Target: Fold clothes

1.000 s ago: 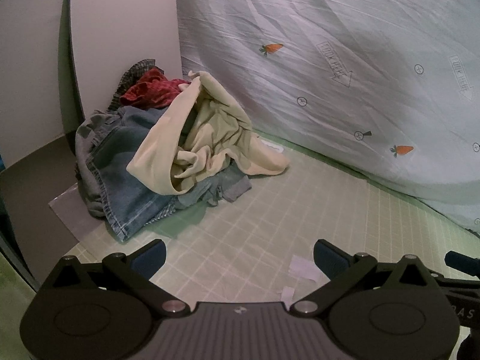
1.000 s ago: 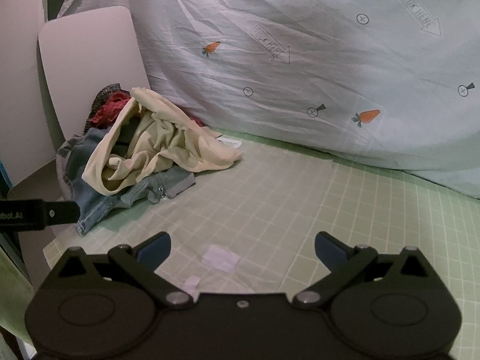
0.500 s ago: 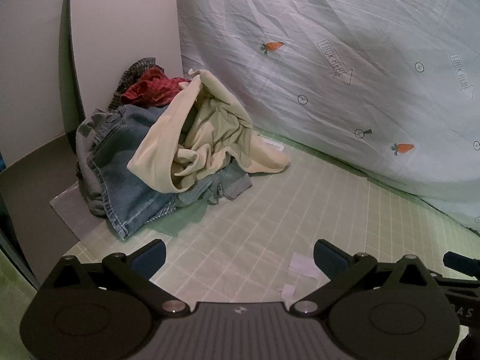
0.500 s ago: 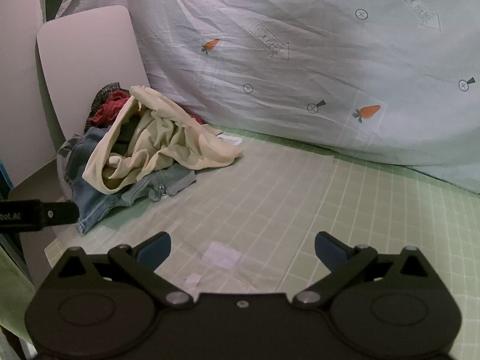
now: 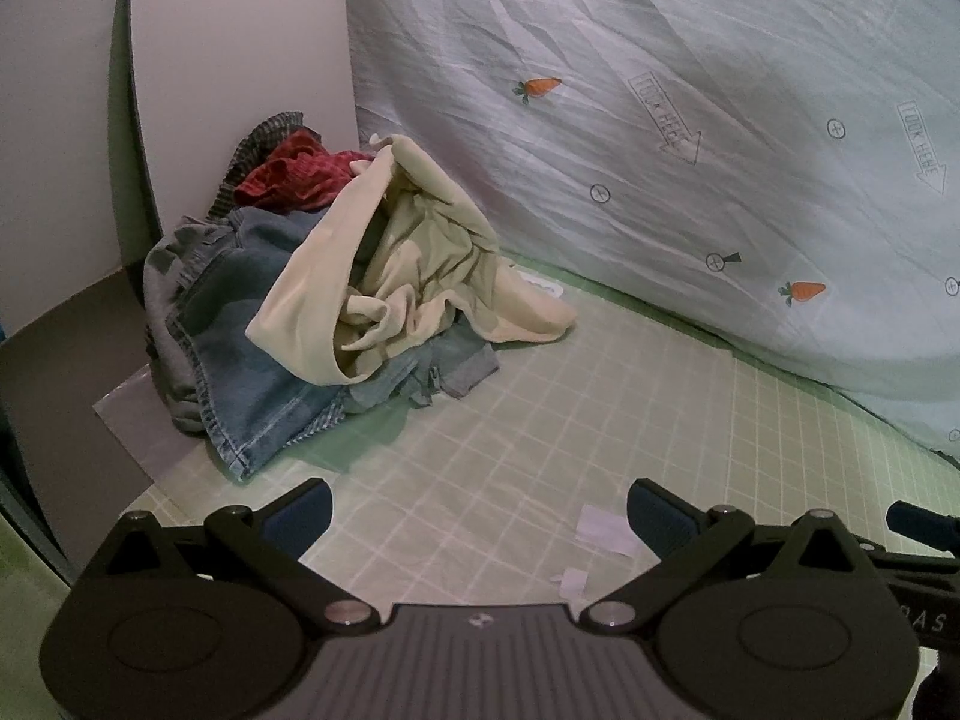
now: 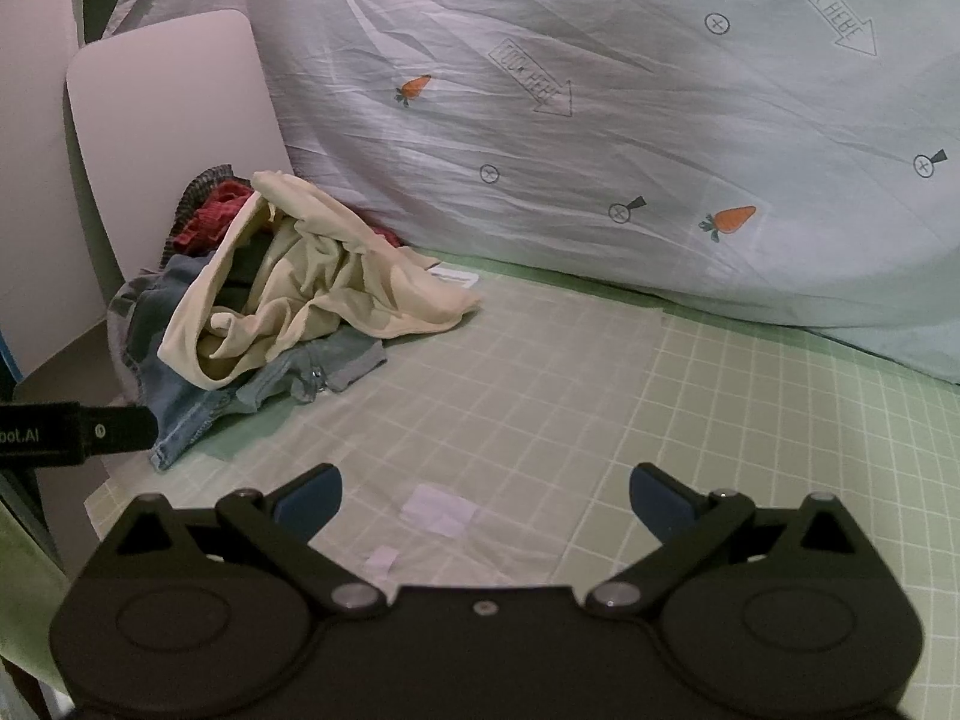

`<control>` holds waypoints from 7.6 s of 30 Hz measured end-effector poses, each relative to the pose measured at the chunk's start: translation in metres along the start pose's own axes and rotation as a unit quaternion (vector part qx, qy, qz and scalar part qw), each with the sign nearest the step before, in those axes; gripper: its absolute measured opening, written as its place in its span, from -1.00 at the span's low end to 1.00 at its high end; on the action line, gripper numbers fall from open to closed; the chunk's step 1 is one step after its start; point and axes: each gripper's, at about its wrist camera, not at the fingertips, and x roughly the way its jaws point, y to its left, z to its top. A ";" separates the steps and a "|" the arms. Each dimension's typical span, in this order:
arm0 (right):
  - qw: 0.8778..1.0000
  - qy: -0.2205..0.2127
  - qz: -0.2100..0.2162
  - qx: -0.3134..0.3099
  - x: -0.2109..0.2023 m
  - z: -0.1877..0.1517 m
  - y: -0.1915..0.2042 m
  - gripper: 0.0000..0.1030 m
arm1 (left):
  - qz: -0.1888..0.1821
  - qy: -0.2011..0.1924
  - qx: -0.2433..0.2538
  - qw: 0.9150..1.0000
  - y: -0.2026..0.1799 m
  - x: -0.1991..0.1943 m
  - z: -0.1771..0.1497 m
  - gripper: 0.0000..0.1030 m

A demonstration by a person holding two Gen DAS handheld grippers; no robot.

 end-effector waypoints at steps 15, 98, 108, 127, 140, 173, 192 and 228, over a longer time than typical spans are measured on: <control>1.000 0.008 -0.008 0.002 0.008 0.000 -0.001 1.00 | 0.002 0.009 0.000 1.000 -0.001 0.007 0.003 1.00; 0.890 0.064 -0.385 0.235 0.023 -0.116 -0.217 -0.90 | -0.001 0.152 -0.012 0.988 -0.027 0.134 0.020 -0.87; 0.900 0.087 -0.372 0.210 -0.031 -0.146 -0.232 -0.23 | -0.028 0.184 0.015 0.982 -0.085 0.110 -0.016 -0.82; 0.961 0.095 -0.211 0.153 0.074 -0.082 -0.284 0.62 | -0.004 0.309 -0.011 0.951 -0.094 0.165 -0.056 0.27; 0.967 0.118 -0.183 0.133 0.136 -0.077 -0.310 0.20 | -0.018 0.291 0.085 0.953 -0.124 0.183 -0.050 -0.41; 0.845 0.125 -0.396 0.337 -0.056 -0.204 -0.291 -0.80 | -0.053 0.140 0.170 0.974 -0.199 0.227 0.026 -0.79; 0.937 0.151 -0.175 0.263 0.016 -0.167 -0.148 0.00 | -0.022 0.123 0.090 0.988 -0.080 0.191 0.052 0.07; 0.949 0.134 -0.162 0.234 -0.040 -0.206 -0.262 -0.89 | -0.060 0.208 0.059 0.975 -0.171 0.097 -0.144 -0.90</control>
